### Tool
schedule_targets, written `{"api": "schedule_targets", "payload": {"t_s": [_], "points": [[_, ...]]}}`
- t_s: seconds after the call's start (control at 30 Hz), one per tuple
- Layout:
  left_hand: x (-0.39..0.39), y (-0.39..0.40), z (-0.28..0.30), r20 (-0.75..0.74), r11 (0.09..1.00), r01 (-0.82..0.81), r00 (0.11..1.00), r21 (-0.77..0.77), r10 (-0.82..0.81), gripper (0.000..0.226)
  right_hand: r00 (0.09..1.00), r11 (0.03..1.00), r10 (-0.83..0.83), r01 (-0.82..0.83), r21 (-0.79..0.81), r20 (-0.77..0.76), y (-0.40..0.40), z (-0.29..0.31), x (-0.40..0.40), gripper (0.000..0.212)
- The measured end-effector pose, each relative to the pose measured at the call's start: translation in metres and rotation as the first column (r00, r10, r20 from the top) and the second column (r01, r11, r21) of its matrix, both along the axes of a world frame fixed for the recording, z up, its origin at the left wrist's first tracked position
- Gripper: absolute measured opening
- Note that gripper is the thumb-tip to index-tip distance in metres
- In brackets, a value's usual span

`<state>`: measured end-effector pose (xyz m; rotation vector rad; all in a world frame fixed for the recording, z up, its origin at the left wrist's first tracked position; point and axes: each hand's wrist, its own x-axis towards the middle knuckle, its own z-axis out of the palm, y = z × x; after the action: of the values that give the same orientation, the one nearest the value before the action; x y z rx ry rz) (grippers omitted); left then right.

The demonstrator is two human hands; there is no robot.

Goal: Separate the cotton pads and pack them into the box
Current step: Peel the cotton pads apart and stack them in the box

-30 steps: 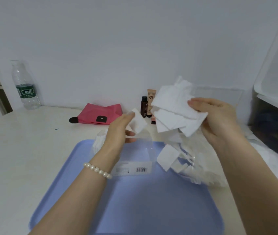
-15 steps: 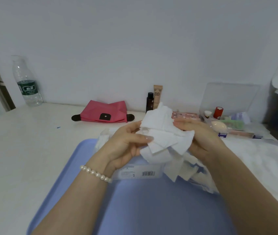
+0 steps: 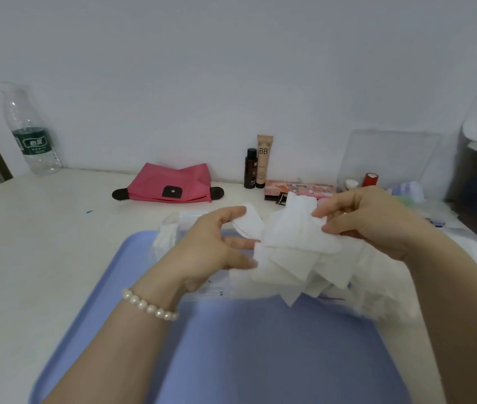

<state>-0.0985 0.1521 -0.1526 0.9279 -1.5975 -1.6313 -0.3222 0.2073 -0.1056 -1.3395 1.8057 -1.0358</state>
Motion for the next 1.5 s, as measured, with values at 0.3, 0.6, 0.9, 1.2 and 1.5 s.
{"api": "schedule_targets", "payload": {"t_s": [0.3,0.6,0.9,1.2,1.5], "points": [[0.012,-0.009,0.001,-0.055,0.997,-0.051,0.997,0.062,0.054,0.083,0.793,0.955,0.199,-0.026,0.294,-0.575,-0.002,-0.005,0.012,0.027],[0.009,-0.006,0.004,-0.19,0.998,-0.029,0.981,0.061,0.04,0.08,0.939,0.948,0.124,-0.208,-0.24,-0.32,0.015,0.013,0.059,0.021],[0.01,-0.006,0.005,-0.228,1.0,-0.011,0.974,0.015,0.014,0.078,0.943,0.943,0.327,-0.322,0.081,-0.058,-0.004,-0.015,0.06,0.047],[0.009,-0.016,-0.002,-0.293,0.979,-0.184,0.944,-0.092,0.15,0.049,0.97,0.975,0.212,-0.201,-0.092,0.123,-0.003,-0.008,0.05,0.016],[-0.008,-0.007,-0.006,-0.429,0.972,-0.218,0.889,-0.088,0.161,0.028,0.78,0.992,0.05,0.032,-0.12,0.624,-0.013,-0.021,0.059,0.027]]}}
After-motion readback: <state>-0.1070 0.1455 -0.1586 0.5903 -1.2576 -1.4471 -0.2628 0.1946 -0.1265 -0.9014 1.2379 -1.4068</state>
